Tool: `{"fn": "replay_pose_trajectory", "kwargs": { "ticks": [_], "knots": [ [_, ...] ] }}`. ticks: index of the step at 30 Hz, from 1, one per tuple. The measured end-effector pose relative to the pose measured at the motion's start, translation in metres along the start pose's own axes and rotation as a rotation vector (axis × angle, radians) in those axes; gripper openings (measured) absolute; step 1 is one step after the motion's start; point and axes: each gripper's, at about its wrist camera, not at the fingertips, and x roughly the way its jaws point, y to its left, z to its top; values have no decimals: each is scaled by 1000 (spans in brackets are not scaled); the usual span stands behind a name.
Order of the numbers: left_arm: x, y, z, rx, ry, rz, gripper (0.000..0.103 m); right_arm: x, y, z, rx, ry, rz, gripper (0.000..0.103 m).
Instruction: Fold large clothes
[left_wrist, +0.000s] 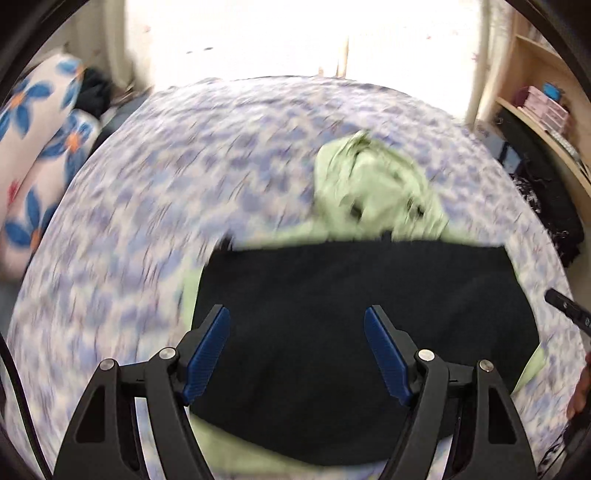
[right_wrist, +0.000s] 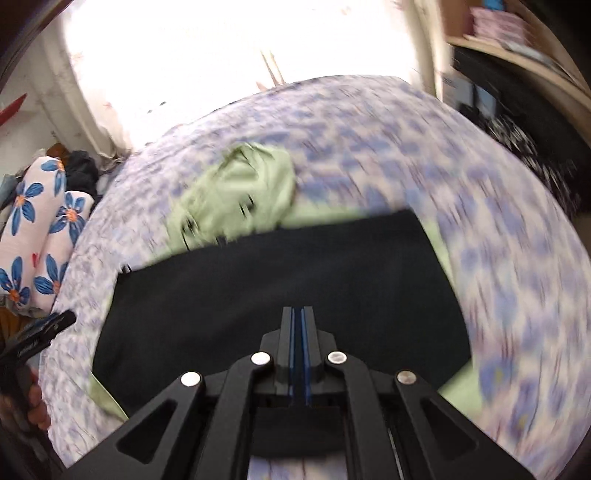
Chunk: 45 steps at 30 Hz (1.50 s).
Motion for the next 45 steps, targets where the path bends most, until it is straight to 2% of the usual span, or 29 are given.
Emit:
{"fn": "replay_pose_trajectory", "kwargs": {
  "ticks": [3,5,11,16,19,22,26,28,30,31,32,34,37,40,43,45],
  "knots": [
    [21,-12,53,67,-22,30,74,18,7,60,-41,-2,-21,17],
    [46,-17,87,81,-11,33,74,35,9,91,-46,6,7,28],
    [143,-25,155,46,45,21,74,128,13,160,-9,30,66,31],
    [231,-23,173,-18,117,16,74,215,10,182,22,92,81,31],
    [268,-22,174,-27,158,31,74,248,4,189,52,102,100,31],
    [297,-21,172,-17,185,54,74,274,0,194,55,120,89,31],
    [313,-16,169,-49,181,24,77,303,-1,194,56,162,96,31],
    [315,-15,169,-57,175,11,74,311,2,193,55,166,109,32],
    [313,-17,170,-40,158,-17,42,311,9,191,31,140,100,33],
    [310,-20,172,-27,152,-57,5,310,14,190,14,133,89,25],
    [307,-23,174,-29,155,-89,2,308,19,190,-8,127,66,8],
    [292,-31,177,1,107,-38,1,294,27,192,-44,85,46,5],
    [257,-39,176,45,23,-25,0,250,32,194,-57,-15,98,4],
    [199,-36,168,81,-80,-58,0,178,38,183,-127,-155,166,4],
    [134,-27,142,118,-184,-119,1,99,37,148,-228,-290,238,5],
    [97,-17,116,134,-201,-144,3,62,32,120,-269,-293,226,6]
  ]
}}
